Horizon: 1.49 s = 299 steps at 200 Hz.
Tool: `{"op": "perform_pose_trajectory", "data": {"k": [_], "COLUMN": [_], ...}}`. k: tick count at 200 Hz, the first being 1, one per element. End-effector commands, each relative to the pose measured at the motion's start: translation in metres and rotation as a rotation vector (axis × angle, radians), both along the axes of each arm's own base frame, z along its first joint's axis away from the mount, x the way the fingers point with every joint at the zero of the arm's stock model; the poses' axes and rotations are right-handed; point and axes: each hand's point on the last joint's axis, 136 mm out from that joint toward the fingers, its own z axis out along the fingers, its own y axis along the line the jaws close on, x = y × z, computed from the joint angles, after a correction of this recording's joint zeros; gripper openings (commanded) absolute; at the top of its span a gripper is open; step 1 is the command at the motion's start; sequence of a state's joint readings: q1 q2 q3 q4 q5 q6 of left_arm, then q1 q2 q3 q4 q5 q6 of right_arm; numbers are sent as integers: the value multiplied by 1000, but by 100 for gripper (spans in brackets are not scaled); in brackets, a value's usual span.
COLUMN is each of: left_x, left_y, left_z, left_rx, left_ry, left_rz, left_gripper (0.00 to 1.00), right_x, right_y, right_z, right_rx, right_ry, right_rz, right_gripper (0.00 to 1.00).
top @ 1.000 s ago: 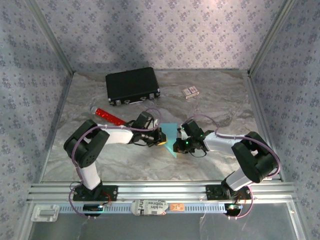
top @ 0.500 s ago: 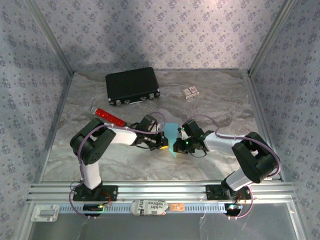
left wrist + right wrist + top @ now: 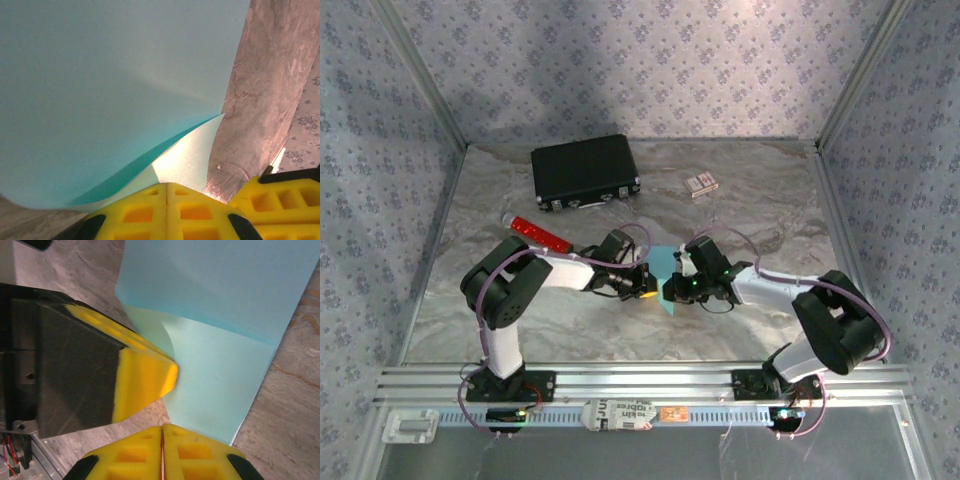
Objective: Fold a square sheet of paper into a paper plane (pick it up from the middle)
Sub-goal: Third fold the triangle at the center of the table.
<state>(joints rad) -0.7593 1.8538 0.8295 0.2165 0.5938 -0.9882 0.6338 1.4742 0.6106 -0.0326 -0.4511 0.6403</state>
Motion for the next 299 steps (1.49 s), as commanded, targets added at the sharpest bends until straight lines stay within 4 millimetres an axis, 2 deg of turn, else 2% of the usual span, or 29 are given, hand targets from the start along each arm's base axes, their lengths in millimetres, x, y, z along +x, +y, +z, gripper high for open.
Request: {"op": "perform_pose_trajectory", "data": {"k": [1, 23, 63, 99, 128, 156, 179, 242, 299], "left_x": [-6, -6, -6, -5, -4, -2, 2, 24, 38], "left_y": [16, 17, 17, 18, 18, 19, 23, 34, 53], "left_z": [-26, -27, -26, -25, -25, -25, -24, -21, -28], "left_rx": [91, 94, 93, 92, 91, 91, 90, 79, 128], "left_ry": [53, 55, 53, 54, 52, 53, 50, 40, 50], "left_rz": [31, 36, 39, 39, 43, 51, 63, 105, 147], "left_gripper": [0, 0, 0, 0, 0, 0, 0, 0, 0], "right_x": [-7, -12, -6, -6, -7, -16, -26, -33, -33], "right_y": [5, 5, 0, 15, 20, -1, -16, -21, -24], "right_z": [-12, -15, -1, 9, -4, -34, -49, -51, -51], "right_rx": [12, 17, -19, 49, 30, -45, -77, -60, -61], "right_ry": [56, 69, 26, 30, 53, 112, 149, 169, 173], "right_rz": [12, 14, 9, 51, 44, -3, -32, -35, -41], "right_gripper": [10, 9, 9, 10, 9, 8, 6, 6, 5]}}
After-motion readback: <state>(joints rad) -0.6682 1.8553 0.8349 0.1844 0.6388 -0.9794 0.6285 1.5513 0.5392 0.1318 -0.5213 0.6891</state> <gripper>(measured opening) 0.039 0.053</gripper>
